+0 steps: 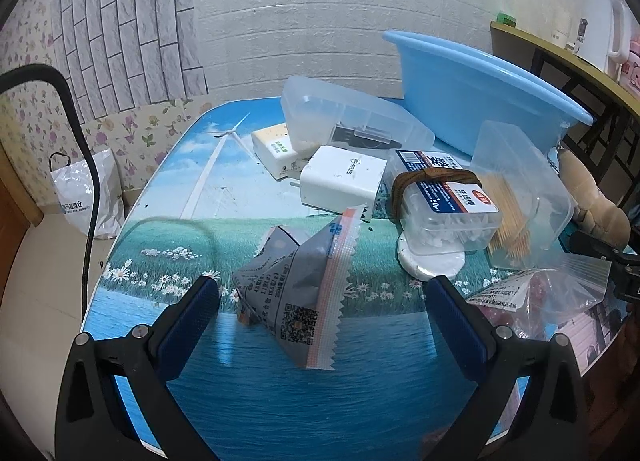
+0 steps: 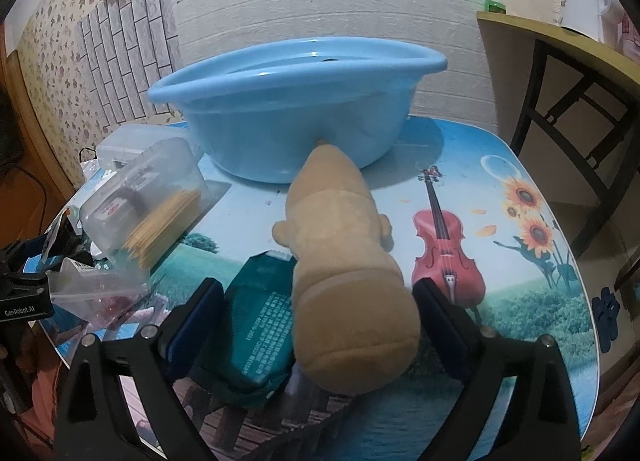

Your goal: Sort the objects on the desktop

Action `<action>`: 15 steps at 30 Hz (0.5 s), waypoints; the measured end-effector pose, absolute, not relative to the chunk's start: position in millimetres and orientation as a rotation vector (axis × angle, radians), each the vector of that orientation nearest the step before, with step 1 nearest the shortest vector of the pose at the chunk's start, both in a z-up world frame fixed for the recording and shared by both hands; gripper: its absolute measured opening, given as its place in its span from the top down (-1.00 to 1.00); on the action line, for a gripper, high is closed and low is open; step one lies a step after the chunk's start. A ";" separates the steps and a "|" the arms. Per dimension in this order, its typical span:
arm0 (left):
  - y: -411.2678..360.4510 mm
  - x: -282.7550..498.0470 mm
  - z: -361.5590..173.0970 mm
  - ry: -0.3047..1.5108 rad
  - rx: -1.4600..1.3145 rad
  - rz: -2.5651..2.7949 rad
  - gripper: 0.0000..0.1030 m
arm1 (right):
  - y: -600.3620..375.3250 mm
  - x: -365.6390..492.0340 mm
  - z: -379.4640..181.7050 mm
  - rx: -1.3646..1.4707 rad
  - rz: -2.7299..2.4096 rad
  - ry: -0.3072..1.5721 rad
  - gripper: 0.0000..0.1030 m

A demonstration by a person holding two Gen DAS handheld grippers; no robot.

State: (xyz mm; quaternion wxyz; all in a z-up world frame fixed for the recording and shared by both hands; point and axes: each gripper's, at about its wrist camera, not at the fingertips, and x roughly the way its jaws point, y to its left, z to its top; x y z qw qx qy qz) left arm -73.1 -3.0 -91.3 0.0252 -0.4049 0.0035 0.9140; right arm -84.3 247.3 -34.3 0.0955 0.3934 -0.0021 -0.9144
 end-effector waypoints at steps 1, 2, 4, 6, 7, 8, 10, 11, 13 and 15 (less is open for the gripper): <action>-3.1 -73.1 -91.3 0.010 -1.252 2.826 -0.99 | 247.3 -84.5 -34.1 1.167 -2.709 -0.004 -0.92; -3.0 -73.2 -91.2 0.010 -1.251 2.827 -0.99 | 247.3 -84.6 -34.2 1.166 -2.710 -0.003 -0.93; -3.0 -72.8 -91.3 0.010 -1.246 2.829 -0.99 | 247.3 -84.6 -34.3 1.164 -2.712 -0.001 -0.93; -2.9 -72.5 -91.2 0.009 -1.243 2.830 -0.99 | 247.0 -84.6 -34.3 1.164 -2.711 -0.002 -0.93; -3.0 -72.4 -91.1 0.009 -1.242 2.830 -0.99 | 246.6 -84.6 -34.5 1.162 -2.712 -0.001 -0.93; -3.1 -72.5 -91.1 0.008 -1.242 2.830 -0.99 | 246.3 -84.3 -34.4 1.160 -2.714 -0.001 -0.93; -2.8 -72.2 -91.0 0.009 -1.238 2.836 -0.99 | 246.2 -83.9 -34.3 1.158 -2.718 -0.003 -0.93; -2.9 -72.1 -91.0 0.008 -1.237 2.836 -0.99 | 246.2 -83.5 -34.1 1.158 -2.721 -0.004 -0.92; -2.8 -71.3 -90.9 0.006 -1.233 2.842 -0.96 | 246.4 -83.1 -33.0 1.160 -2.718 -0.005 -0.82; -3.2 -69.9 -89.7 0.004 -1.215 2.847 -0.69 | 246.2 -82.2 -30.7 1.151 -2.701 -0.009 -0.58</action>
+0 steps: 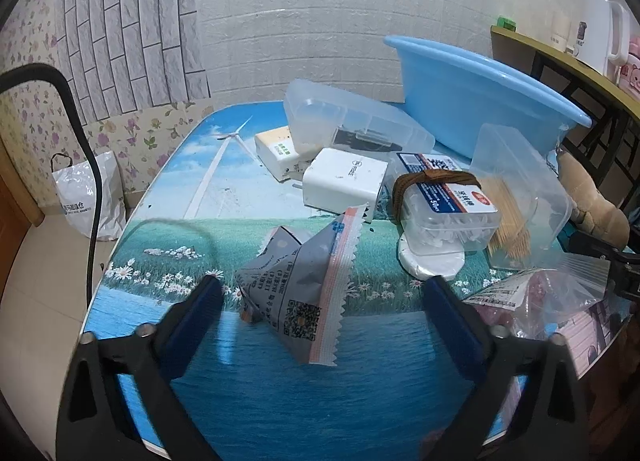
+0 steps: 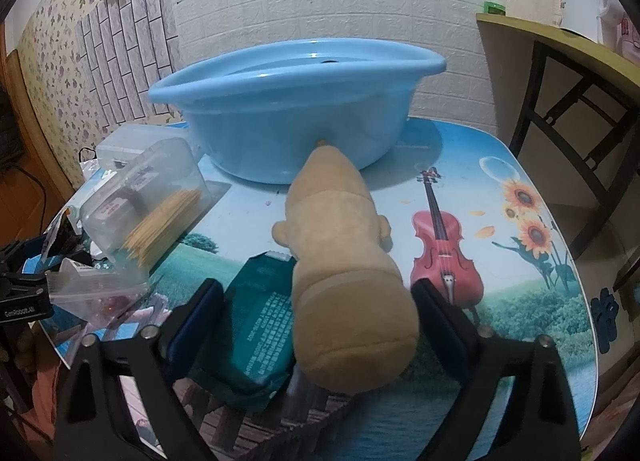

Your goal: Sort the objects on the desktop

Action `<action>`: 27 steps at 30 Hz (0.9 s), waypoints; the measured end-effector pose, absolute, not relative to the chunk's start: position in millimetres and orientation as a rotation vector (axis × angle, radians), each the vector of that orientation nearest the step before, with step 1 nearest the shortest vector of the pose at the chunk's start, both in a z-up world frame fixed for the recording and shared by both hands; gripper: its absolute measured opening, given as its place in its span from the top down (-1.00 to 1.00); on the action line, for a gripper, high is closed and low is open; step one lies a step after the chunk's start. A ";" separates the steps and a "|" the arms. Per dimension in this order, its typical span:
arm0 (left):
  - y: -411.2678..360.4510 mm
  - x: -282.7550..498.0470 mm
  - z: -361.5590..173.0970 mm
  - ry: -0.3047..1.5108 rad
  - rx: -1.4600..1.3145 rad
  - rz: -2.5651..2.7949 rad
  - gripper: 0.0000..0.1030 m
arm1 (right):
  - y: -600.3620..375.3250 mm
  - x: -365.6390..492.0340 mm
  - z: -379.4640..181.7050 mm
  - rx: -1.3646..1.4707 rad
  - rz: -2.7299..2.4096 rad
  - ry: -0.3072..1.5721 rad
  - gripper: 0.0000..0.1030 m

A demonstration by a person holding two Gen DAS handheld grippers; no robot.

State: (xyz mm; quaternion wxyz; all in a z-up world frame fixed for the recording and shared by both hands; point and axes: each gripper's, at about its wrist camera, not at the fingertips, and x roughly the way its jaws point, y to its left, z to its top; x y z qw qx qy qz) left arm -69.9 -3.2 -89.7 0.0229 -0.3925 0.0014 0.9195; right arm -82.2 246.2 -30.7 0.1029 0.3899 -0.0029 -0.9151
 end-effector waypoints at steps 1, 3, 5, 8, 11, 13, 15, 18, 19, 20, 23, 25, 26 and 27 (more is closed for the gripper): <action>-3.2 -68.8 -88.2 0.009 -1.204 2.855 -0.46 | 246.3 -81.5 -29.2 1.150 -2.705 -0.010 -0.53; -3.5 -68.5 -86.6 0.005 -1.189 2.856 -0.02 | 246.2 -80.0 -26.9 1.142 -2.708 -0.015 -0.46; -3.2 -68.0 -85.8 0.008 -1.183 2.855 0.14 | 244.7 -77.0 -23.7 1.118 -2.715 -0.003 -0.33; -4.2 -67.9 -85.4 0.006 -1.187 2.851 0.21 | 243.3 -74.1 -16.2 1.092 -2.717 0.018 -0.06; -7.2 -67.9 -84.2 -0.018 -1.199 2.846 0.22 | 247.9 -73.9 -10.1 1.108 -2.698 -0.022 0.08; -9.6 -66.7 -81.7 -0.030 -1.198 2.852 0.24 | 252.8 -73.1 -9.1 1.118 -2.695 -0.054 0.09; -11.9 -65.2 -77.3 -0.041 -1.184 2.860 0.25 | 256.7 -70.9 -8.1 1.121 -2.698 -0.065 0.10; -14.7 -63.2 -64.6 -0.067 -1.147 2.880 0.26 | 263.7 -65.0 -2.4 1.106 -2.711 -0.089 0.10; -15.3 -62.6 -59.7 -0.074 -1.135 2.882 0.26 | 266.0 -62.7 0.8 1.095 -2.718 -0.090 0.10; -14.9 -61.8 -55.3 -0.078 -1.124 2.884 0.26 | 268.2 -60.1 5.3 1.081 -2.726 -0.089 0.10; -11.8 -62.2 -40.4 -0.070 -1.102 2.881 0.26 | 275.5 -54.4 18.0 1.048 -2.741 -0.093 0.10; -7.8 -64.1 -30.0 -0.060 -1.096 2.883 0.26 | 279.2 -51.1 26.9 1.026 -2.754 -0.100 0.10; -6.5 -64.9 -26.3 -0.064 -1.090 2.880 0.26 | 280.7 -49.8 31.7 1.010 -2.761 -0.104 0.10; -4.9 -65.7 -22.2 -0.066 -1.086 2.877 0.26 | 282.4 -49.0 35.6 0.997 -2.765 -0.109 0.10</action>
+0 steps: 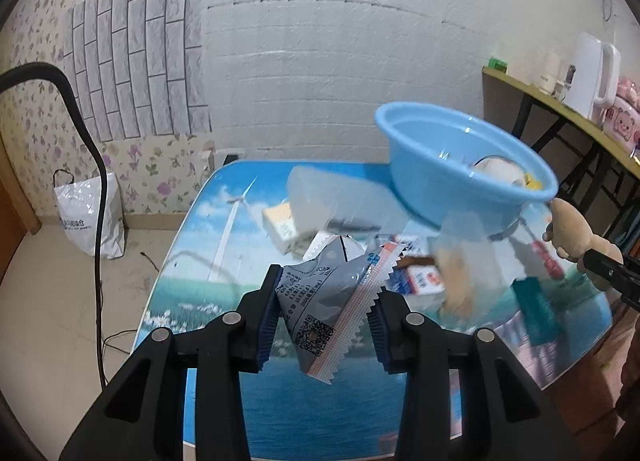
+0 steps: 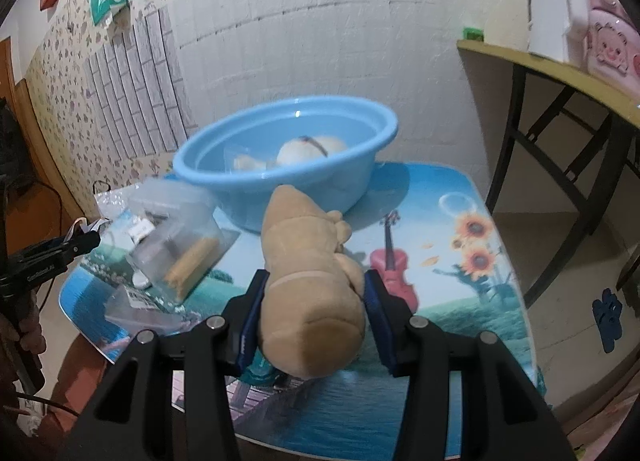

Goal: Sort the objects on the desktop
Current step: 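Carry the tissue packet and tan plush over the blue basin with both tools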

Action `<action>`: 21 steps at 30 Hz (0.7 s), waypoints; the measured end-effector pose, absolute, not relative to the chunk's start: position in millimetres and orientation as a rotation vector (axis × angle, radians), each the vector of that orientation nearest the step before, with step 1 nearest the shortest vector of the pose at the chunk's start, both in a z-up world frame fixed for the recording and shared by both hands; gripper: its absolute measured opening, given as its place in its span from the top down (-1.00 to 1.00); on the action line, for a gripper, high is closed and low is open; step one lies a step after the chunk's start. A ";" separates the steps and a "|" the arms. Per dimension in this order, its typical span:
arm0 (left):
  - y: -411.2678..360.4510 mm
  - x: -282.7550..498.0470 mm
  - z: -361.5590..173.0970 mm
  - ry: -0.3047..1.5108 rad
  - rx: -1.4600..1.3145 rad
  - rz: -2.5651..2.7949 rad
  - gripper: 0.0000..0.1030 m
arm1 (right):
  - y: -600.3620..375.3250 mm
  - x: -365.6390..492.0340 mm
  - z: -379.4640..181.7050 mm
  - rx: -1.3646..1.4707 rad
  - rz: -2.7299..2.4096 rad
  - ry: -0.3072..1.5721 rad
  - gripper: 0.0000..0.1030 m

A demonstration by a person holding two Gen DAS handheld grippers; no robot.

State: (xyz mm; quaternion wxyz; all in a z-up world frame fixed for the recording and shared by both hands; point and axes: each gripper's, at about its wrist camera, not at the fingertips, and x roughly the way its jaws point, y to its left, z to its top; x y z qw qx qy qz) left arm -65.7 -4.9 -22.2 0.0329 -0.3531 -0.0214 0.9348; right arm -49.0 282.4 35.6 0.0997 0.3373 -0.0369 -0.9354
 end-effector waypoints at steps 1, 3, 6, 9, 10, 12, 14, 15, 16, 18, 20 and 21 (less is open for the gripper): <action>-1.9 -66.9 -17.5 -0.063 -1.084 2.871 0.26 | 284.1 -48.3 40.3 0.983 -2.771 -0.114 0.10; 1.8 -68.9 -11.2 -0.061 -1.076 2.864 0.26 | 285.7 -48.4 46.7 0.957 -2.775 -0.123 0.11; 6.8 -72.9 -2.6 -0.070 -1.061 2.853 0.26 | 286.2 -47.8 57.2 0.908 -2.783 -0.129 0.11; 13.1 -77.7 6.7 -0.069 -1.050 2.844 0.26 | 290.0 -48.7 66.9 0.863 -2.786 -0.140 0.11; 15.3 -80.6 9.9 -0.070 -1.046 2.840 0.26 | 291.1 -50.1 69.0 0.854 -2.782 -0.145 0.11; 20.1 -85.2 14.9 -0.064 -1.035 2.832 0.26 | 292.9 -54.6 72.2 0.836 -2.779 -0.150 0.11; 28.0 -90.7 21.1 -0.044 -1.017 2.829 0.26 | 293.9 -62.0 74.1 0.823 -2.775 -0.156 0.11; 31.7 -94.5 23.6 -0.037 -1.011 2.824 0.26 | 294.7 -65.8 75.1 0.817 -2.772 -0.163 0.11; 36.0 -99.8 25.8 -0.034 -1.007 2.816 0.26 | 294.9 -70.7 75.5 0.813 -2.767 -0.169 0.11; 44.2 -110.0 28.6 -0.032 -1.002 2.796 0.26 | 294.6 -80.7 75.3 0.805 -2.763 -0.173 0.11; 54.3 -120.6 29.8 -0.014 -0.998 2.783 0.26 | 294.5 -92.3 75.3 0.797 -2.754 -0.175 0.11; 59.8 -125.6 29.6 -0.002 -0.996 2.774 0.26 | 294.3 -98.6 75.2 0.791 -2.749 -0.177 0.11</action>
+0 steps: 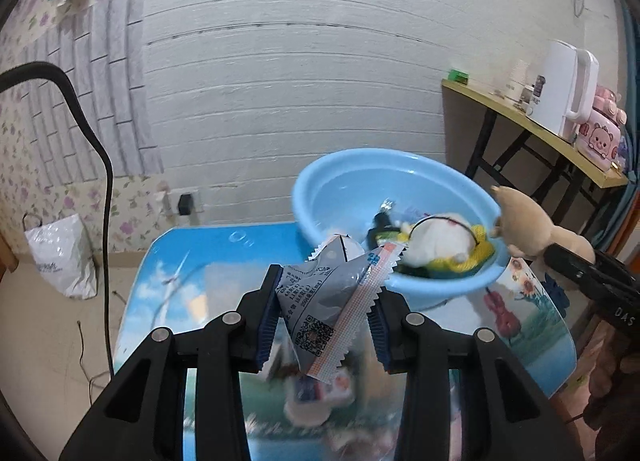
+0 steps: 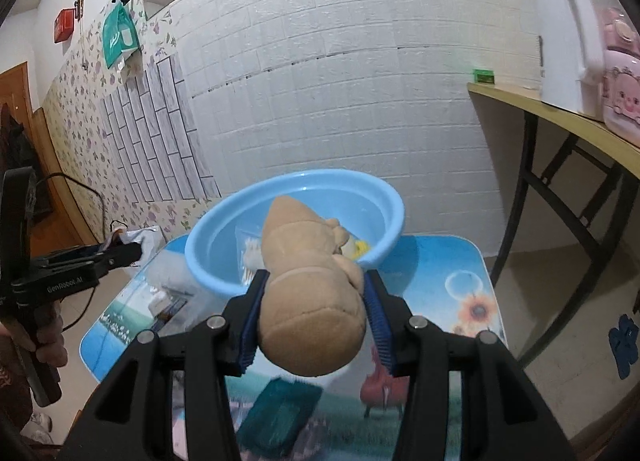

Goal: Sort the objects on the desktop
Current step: 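Carry the tissue packet and tan plush over the blue basin with both tools, then open both tools to drop the packet and plush into the basin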

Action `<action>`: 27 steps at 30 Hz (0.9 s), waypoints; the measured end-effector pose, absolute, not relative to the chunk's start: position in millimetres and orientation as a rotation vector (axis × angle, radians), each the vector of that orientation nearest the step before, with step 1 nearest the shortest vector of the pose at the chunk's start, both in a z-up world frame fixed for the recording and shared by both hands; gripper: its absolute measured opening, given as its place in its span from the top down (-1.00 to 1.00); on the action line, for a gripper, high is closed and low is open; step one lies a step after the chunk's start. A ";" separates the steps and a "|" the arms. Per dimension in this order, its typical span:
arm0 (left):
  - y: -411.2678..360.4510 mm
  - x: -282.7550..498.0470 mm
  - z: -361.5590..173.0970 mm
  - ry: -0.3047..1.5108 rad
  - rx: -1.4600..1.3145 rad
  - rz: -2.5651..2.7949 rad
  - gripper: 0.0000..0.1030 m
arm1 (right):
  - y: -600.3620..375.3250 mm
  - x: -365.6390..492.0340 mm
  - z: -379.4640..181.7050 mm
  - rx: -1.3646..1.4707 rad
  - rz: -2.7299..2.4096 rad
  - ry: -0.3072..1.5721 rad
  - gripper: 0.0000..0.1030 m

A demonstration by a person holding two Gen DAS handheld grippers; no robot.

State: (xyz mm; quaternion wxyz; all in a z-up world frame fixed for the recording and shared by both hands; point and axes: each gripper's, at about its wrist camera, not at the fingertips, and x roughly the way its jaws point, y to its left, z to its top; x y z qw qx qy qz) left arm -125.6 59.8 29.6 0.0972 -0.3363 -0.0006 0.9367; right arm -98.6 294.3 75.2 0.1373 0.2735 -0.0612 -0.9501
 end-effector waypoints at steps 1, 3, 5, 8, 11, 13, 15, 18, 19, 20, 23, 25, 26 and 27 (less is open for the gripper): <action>65.9 -130.4 29.8 0.010 -0.994 2.763 0.26 | 293.6 -103.1 75.1 0.790 -2.745 -0.177 0.11; 75.9 -139.5 29.3 0.026 -0.993 2.742 0.26 | 292.7 -113.5 73.5 0.792 -2.734 -0.175 0.11; 86.2 -148.8 27.1 0.048 -0.995 2.720 0.25 | 291.3 -124.1 70.9 0.800 -2.727 -0.174 0.11; 98.5 -162.8 24.3 0.073 -1.006 2.699 0.25 | 290.7 -138.8 67.1 0.810 -2.715 -0.172 0.11; 110.0 -174.1 19.8 0.105 -1.011 2.682 0.24 | 287.5 -153.1 59.7 0.848 -2.705 -0.163 0.10; 116.9 -179.8 13.8 0.123 -1.025 2.669 0.22 | 285.8 -159.5 54.5 0.865 -2.695 -0.166 0.09; 120.4 -183.2 7.6 0.122 -1.049 2.659 0.21 | 284.7 -162.0 52.8 0.849 -2.695 -0.166 0.09; 122.8 -182.7 1.2 0.119 -1.070 2.650 0.20 | 284.5 -163.8 50.0 0.837 -2.689 -0.166 0.08; 122.1 -181.5 0.3 0.116 -1.073 2.648 0.19 | 285.9 -164.1 49.0 0.835 -2.685 -0.180 0.07; 121.8 -180.6 0.2 0.116 -1.075 2.646 0.18 | 286.8 -164.5 48.7 0.836 -2.683 -0.196 0.07; 120.1 -178.5 2.1 0.110 -1.073 2.649 0.12 | 285.6 -167.0 48.4 0.843 -2.691 -0.195 0.07; 118.3 -176.6 4.7 0.097 -1.063 2.652 0.10 | 283.3 -169.3 48.3 0.847 -2.701 -0.187 0.07; 118.1 -175.4 5.9 0.095 -1.057 2.655 0.10 | 281.5 -171.2 47.2 0.855 -2.702 -0.182 0.07; 118.7 -175.1 7.0 0.096 -1.052 2.656 0.10 | 278.6 -173.2 45.9 0.870 -2.702 -0.176 0.07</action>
